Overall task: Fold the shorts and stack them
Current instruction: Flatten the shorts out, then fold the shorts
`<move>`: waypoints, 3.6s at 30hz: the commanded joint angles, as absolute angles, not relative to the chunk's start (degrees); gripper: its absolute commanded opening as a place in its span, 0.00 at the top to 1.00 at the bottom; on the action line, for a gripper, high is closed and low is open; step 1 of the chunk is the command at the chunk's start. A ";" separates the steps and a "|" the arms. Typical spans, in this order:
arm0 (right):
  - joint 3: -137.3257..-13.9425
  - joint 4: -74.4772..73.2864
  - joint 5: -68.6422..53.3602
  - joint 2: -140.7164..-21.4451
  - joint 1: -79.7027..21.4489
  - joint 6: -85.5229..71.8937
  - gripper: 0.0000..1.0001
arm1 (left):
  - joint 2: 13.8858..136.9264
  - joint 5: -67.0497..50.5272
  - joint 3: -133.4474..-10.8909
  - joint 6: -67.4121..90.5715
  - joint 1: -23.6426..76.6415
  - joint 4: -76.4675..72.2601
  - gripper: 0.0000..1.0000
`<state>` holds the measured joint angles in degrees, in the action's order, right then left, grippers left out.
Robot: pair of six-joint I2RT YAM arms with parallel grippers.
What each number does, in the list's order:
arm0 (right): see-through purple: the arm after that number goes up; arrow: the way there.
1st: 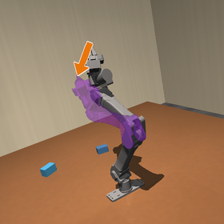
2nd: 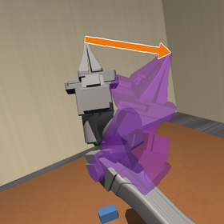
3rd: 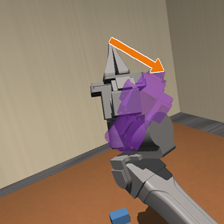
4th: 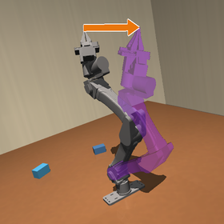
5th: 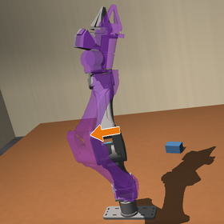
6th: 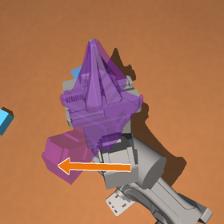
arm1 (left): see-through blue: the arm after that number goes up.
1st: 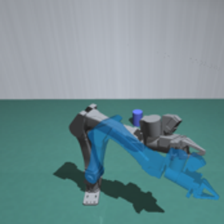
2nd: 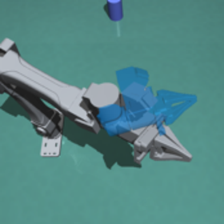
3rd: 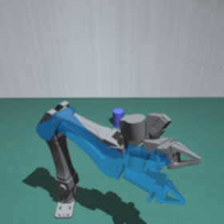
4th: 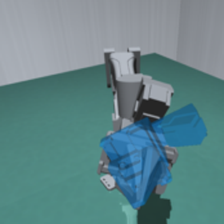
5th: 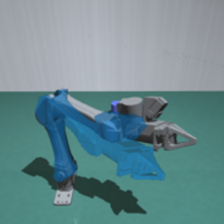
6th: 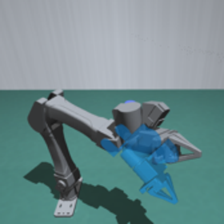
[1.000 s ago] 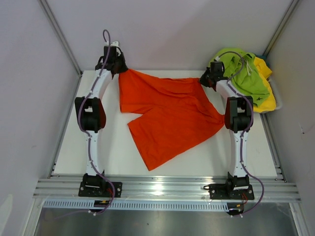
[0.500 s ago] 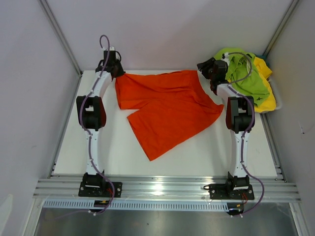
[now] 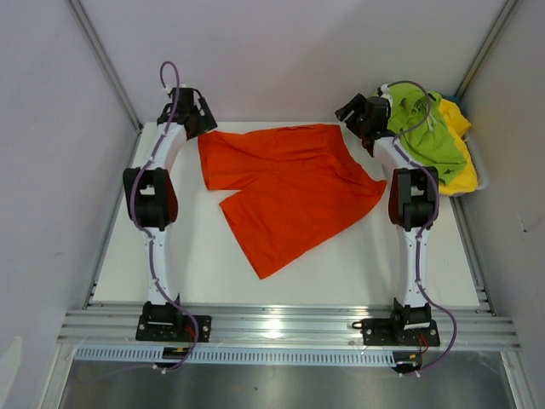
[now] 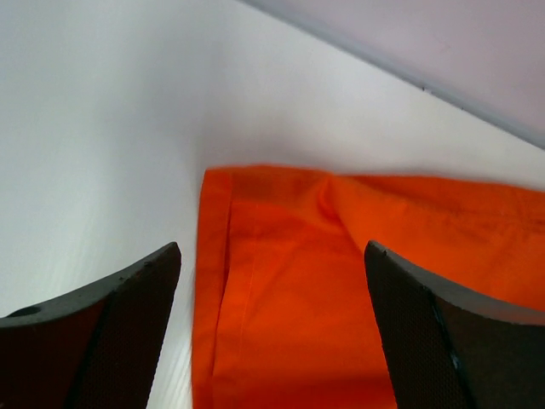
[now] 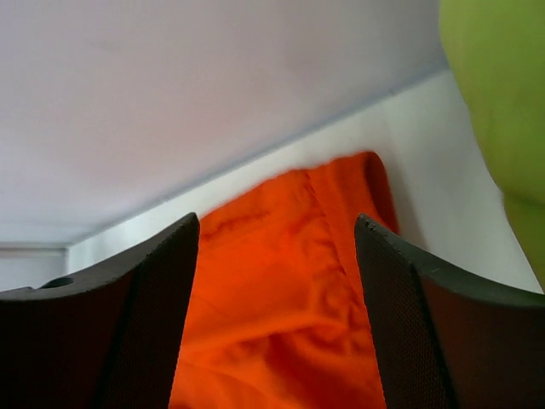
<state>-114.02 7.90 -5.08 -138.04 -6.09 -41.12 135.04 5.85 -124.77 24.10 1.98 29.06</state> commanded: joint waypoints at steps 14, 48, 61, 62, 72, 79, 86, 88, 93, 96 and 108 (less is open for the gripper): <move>-81.41 -27.85 11.07 -96.26 -3.95 -30.86 0.40 | 81.87 7.91 -69.89 41.21 14.23 30.06 0.11; -67.59 -12.57 18.19 -103.53 -3.08 -34.10 0.50 | 54.31 15.20 -37.62 74.09 42.01 29.26 0.14; -60.22 -9.76 19.77 -97.48 -4.74 -41.55 1.00 | 58.18 14.94 -35.33 82.96 49.99 28.12 0.18; -58.73 -9.67 20.30 -96.17 -4.92 -42.53 1.00 | 58.27 15.81 -36.03 83.40 50.88 28.91 0.19; -43.42 -11.06 28.29 -80.26 -12.38 -56.68 1.00 | 56.61 21.08 -33.40 96.49 62.48 32.60 0.27; -40.26 -16.43 33.66 -72.87 -17.48 -66.17 1.00 | 54.32 22.15 -28.83 103.09 64.07 35.42 0.27; -37.62 -17.31 35.24 -69.52 -19.34 -69.34 1.00 | 53.26 26.35 -25.75 109.33 64.25 40.06 0.31; -36.65 -17.32 35.59 -69.08 -19.60 -70.04 1.00 | 52.30 27.59 -25.49 111.53 64.25 41.13 0.37; -34.28 -16.97 36.65 -67.24 -20.39 -72.60 1.00 | 50.19 32.42 -24.26 118.29 64.16 44.82 0.40; -33.22 -16.70 36.83 -65.92 -20.57 -72.86 1.00 | 48.96 34.18 -24.26 119.88 64.16 46.23 0.40; -31.29 -16.35 37.35 -62.58 -20.92 -73.47 1.00 | 53.43 33.31 -21.98 124.19 63.72 43.43 0.42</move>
<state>-32.05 -16.84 32.73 -64.18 -20.58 -71.70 52.75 31.40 -23.09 112.66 63.75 44.69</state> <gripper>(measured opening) 0.020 0.586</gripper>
